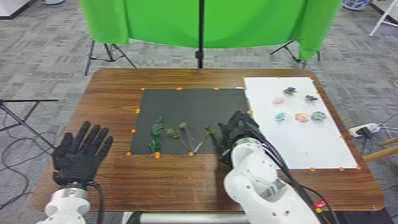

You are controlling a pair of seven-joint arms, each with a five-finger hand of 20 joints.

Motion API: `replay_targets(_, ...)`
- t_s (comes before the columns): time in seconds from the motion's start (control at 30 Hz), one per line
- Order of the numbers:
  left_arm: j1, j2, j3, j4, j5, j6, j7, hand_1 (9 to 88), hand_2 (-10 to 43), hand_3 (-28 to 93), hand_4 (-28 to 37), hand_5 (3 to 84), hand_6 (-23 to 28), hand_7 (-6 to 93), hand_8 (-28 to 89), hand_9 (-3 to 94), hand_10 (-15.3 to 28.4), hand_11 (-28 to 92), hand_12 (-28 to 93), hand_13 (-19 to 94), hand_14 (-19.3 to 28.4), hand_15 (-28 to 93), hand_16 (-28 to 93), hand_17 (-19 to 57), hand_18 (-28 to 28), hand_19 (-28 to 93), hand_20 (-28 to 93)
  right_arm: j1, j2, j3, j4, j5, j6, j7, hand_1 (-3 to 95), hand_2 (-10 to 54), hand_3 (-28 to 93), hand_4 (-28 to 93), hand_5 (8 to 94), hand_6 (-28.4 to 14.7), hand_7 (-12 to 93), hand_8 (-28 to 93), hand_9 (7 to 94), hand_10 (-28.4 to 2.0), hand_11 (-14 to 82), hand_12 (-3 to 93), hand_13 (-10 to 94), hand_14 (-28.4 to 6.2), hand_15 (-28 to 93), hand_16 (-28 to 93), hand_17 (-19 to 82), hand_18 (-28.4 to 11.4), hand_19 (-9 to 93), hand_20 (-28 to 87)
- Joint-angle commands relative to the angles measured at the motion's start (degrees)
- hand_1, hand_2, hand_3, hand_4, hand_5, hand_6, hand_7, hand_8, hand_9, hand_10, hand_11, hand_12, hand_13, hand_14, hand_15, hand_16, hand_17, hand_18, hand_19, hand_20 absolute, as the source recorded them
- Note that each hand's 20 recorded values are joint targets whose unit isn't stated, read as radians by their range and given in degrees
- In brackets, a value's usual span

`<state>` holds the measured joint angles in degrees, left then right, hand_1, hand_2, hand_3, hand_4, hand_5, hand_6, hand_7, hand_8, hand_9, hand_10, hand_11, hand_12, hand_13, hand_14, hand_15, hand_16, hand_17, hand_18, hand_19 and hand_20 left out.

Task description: Arrange flowers

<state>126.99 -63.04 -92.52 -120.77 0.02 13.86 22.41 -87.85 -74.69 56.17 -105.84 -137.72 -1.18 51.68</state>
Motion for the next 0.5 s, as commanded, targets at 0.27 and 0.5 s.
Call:
replay_targets(0.27,0.91,-0.45,0.52,0.38,-0.08,0.60,-0.30,27.2,13.2,81,-28.3,42.1,9.0,10.6,-10,40.3,15.9,21,10,31,16.5,34,-7,-6.1,14.4,35,13,-0.98,-0.19,0.58,-0.92,2.26,-1.00,0.20,38.3,-7.7,82,-13,73.0,-8.8,18,6,83.3,-15.5,47.6,28.8,80,-11.5,75,36,48,-28.4,93,63)
replay_targets(0.5,1.28,-0.57,0.66,0.27,-0.26,0.58,-0.11,27.2,13.2,81,-28.3,42.1,8.9,10.8,-10,40.3,15.9,21,10,31,16.4,35,-7,-6.1,14.4,35,13,-1.67,0.47,0.59,-2.37,2.28,1.10,-1.92,36.1,-5.0,83,-15,72.2,-8.8,16,-9,83.3,-15.6,47.2,28.4,79,-11.9,75,36,48,-28.4,93,63)
